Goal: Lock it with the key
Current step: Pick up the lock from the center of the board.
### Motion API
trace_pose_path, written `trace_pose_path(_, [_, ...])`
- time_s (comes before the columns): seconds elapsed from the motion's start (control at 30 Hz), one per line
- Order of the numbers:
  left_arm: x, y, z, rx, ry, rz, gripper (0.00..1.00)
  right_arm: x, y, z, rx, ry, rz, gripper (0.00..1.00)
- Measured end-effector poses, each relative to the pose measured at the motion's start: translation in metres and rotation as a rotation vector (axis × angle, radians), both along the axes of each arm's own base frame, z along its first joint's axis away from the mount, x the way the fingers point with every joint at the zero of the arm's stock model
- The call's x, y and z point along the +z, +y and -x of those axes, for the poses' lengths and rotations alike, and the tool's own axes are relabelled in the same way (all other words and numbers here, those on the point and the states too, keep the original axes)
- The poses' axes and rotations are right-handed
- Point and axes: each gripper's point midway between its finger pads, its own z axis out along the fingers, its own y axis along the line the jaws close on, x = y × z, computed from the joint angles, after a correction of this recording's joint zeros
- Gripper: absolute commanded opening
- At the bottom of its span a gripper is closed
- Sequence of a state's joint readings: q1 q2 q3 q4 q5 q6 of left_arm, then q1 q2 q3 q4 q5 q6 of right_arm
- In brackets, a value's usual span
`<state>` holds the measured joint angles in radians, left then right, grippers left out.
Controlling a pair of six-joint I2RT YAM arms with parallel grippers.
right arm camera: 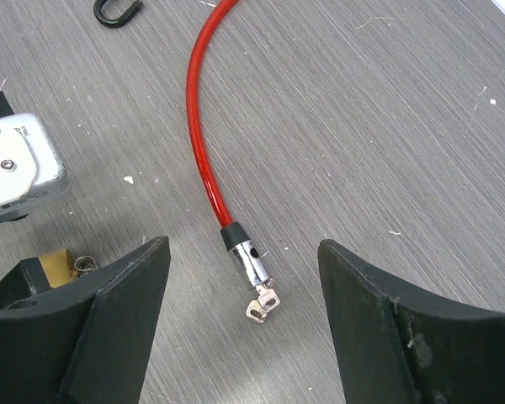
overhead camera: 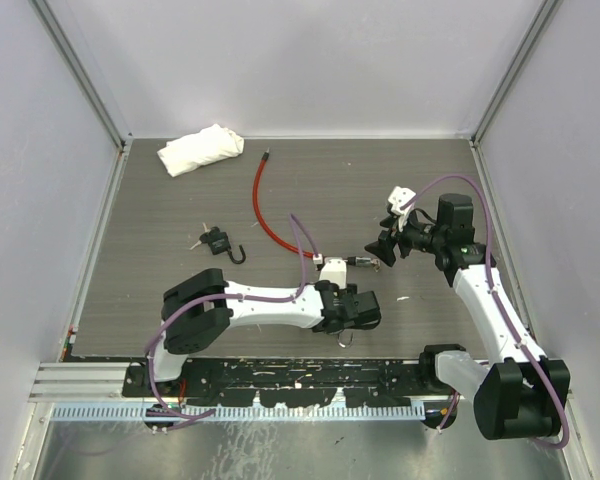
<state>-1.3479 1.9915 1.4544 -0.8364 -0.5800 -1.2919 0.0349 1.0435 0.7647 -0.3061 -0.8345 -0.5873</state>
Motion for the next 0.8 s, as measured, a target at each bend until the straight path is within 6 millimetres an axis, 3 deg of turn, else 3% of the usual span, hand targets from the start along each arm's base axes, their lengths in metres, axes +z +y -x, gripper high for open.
trace_pose_path(0.6, [0.000,-0.017,0.002,-0.120,0.028,0.024,0.78,-0.001,0.000,0.000,-0.003,0.014,-0.010,0.76])
trace_pose_path(0.8, [-0.001,-0.025,0.002,-0.157,0.031,0.040,0.68,-0.001,0.001,0.001,-0.001,0.015,-0.012,0.76])
